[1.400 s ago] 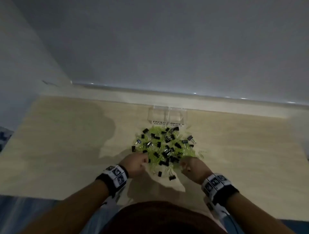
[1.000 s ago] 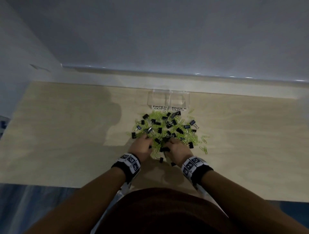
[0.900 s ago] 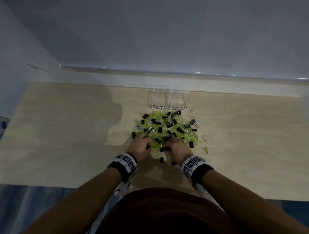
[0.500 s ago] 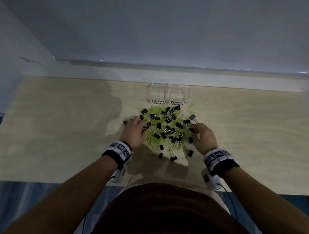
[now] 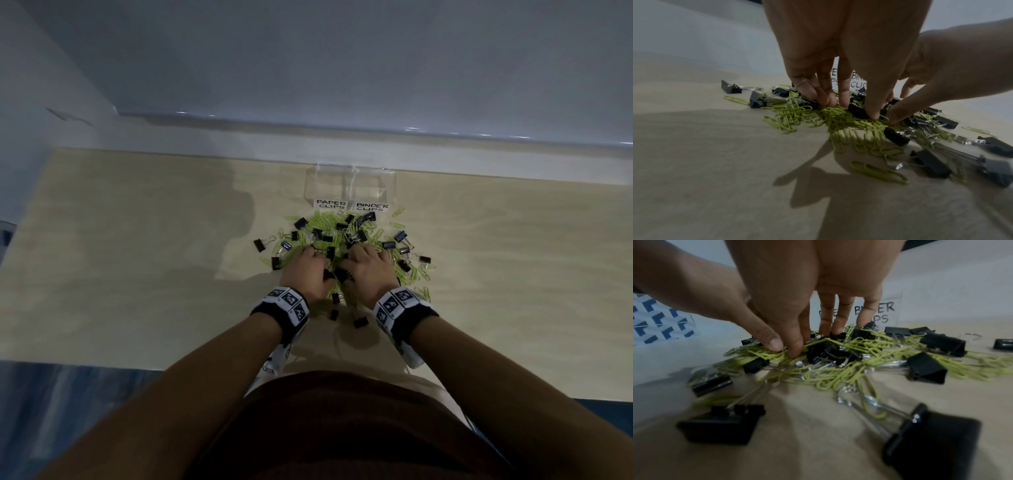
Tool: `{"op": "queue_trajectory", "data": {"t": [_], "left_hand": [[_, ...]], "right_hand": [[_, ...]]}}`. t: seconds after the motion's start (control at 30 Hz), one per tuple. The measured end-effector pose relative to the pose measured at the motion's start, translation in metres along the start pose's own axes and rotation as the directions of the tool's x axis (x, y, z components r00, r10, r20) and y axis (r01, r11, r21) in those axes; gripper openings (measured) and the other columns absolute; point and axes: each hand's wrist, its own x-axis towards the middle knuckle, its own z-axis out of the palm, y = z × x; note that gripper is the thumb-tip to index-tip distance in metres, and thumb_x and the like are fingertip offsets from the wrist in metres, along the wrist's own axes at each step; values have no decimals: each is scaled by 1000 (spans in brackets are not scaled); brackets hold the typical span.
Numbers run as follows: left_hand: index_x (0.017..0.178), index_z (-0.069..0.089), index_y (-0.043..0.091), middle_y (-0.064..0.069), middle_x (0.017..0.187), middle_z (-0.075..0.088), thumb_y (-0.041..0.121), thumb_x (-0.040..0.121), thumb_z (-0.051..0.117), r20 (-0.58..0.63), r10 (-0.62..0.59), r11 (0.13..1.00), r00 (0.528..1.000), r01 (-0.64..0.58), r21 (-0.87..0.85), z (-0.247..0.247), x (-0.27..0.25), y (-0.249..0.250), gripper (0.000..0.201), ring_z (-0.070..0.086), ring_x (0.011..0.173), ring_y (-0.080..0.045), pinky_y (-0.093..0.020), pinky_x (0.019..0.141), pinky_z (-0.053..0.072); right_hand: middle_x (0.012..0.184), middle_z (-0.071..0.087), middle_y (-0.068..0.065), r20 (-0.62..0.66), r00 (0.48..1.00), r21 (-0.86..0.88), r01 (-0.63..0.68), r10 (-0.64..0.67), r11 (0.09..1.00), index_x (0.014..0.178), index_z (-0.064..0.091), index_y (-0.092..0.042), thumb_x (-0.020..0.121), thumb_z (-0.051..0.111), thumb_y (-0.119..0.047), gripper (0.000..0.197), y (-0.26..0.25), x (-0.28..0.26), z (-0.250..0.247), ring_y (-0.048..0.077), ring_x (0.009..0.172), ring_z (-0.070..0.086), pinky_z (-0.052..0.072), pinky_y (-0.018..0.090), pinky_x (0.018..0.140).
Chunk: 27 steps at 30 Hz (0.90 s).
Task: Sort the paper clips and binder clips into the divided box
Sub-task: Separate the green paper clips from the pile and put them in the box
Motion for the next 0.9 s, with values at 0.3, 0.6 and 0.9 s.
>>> {"op": "queue_trajectory", "data": {"t": [0.3, 0.6, 0.9], "left_hand": [[105, 60, 16, -3, 106, 57, 37, 83, 55, -136, 3, 991, 991, -21, -134, -10, -10, -17, 30, 51, 100, -21, -36, 88, 46], [116, 60, 10, -10, 111, 56, 24, 87, 59, -202, 111, 986, 973, -133, -99, -21, -12, -71, 33, 49, 105, -28, -39, 92, 42], [110, 60, 9, -10, 114, 52, 11, 90, 50, -145, 59, 990, 988, -77, -118, -6, -12, -73, 22, 48, 107, -27, -38, 92, 43]], "right_hand": [[119, 50, 3, -148, 987, 82, -47, 59, 996, 113, 54, -25, 76, 62, -37, 40, 16, -11, -2, 25, 112, 44, 36, 50, 98], [110, 58, 7, -228, 971, 165, -28, 66, 986, 111, 60, -15, 77, 66, -22, 35, 35, -18, -12, 29, 100, 52, 44, 47, 89], [110, 54, 6, 15, 989, 212, 139, -145, 967, 114, 61, -14, 85, 53, -1, 33, -5, 3, 11, 28, 100, 54, 43, 29, 70]]}}
